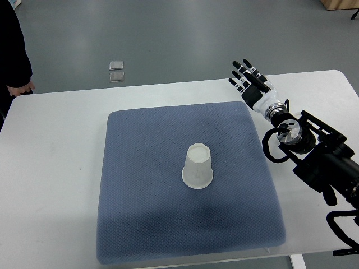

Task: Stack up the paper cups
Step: 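Move the right hand toward the standing white paper cup beside the pad, then lower the right hand around the white paper cup and close fingers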

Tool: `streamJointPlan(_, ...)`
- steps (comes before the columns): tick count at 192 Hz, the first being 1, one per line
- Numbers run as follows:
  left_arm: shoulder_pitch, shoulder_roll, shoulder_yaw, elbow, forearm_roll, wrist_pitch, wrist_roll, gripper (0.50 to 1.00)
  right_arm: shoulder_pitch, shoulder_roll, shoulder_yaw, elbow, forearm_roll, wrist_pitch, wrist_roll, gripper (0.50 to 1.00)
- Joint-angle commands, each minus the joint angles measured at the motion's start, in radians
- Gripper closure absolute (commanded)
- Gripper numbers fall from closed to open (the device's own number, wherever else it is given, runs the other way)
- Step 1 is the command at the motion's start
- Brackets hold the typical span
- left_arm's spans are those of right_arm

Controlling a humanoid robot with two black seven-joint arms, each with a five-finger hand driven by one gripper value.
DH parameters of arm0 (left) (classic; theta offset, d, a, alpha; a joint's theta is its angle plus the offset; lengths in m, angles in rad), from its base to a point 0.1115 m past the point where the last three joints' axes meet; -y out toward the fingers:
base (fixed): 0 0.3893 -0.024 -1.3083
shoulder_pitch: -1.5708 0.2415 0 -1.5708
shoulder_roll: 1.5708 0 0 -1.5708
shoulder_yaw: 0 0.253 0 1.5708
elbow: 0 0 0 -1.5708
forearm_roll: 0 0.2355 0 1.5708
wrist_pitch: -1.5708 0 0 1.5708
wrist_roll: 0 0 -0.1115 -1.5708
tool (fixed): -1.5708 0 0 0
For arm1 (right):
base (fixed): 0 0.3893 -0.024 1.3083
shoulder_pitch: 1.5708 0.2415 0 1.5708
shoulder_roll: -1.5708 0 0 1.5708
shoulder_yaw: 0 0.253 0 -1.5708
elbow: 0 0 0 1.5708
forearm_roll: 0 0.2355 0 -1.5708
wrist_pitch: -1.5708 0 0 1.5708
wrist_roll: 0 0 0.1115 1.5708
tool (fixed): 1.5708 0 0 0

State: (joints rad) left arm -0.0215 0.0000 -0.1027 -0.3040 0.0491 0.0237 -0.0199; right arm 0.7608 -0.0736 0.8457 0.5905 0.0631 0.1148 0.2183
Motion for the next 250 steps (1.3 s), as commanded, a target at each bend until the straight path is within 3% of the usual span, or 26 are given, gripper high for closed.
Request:
streamJointPlan(1,0.000,0.000,0.000,-0.001,0.000,-0.001,0.000,0.500,0.002,0.000,-0.002,0.000,0.000,0.000,0.000,0.576)
streamJointPlan(87,0.000,0.000,0.000,-0.001,-0.002,-0.005,0.000,0.500,0.018,-0.017,-0.096,0.009,-0.060,0.019,-0.008,0.576)
streamJointPlan(125,0.000,0.000,0.000,-0.001,-0.002,-0.005,0.000,0.500,0.143,-0.172,-0.390,0.083,-0.267,0.115,-0.036,0.576)
streamJointPlan(163,0.000,0.000,0.000,-0.003,0.000,-0.007,0.000,0.500,0.440,-0.356,-0.998,0.190,-0.419,0.126,-0.077,0.576)
streamJointPlan(199,0.000,0.000,0.002,-0.009,0.000,-0.007,0.000,0.500,0.857,-0.480,-1.523,0.390,-0.680,0.180,-0.103,0.576)
streamJointPlan(220,0.000,0.000,0.000,-0.017,0.000,-0.007,0.000,0.500,1.097,-0.494,-1.748,0.514,-0.779,0.221,-0.109,0.576)
streamJointPlan(250,0.000,0.000,0.002,-0.035,0.000,-0.007,0.000,0.500,1.428,-0.482,-1.941,0.752,-0.839,0.355,-0.132,0.576)
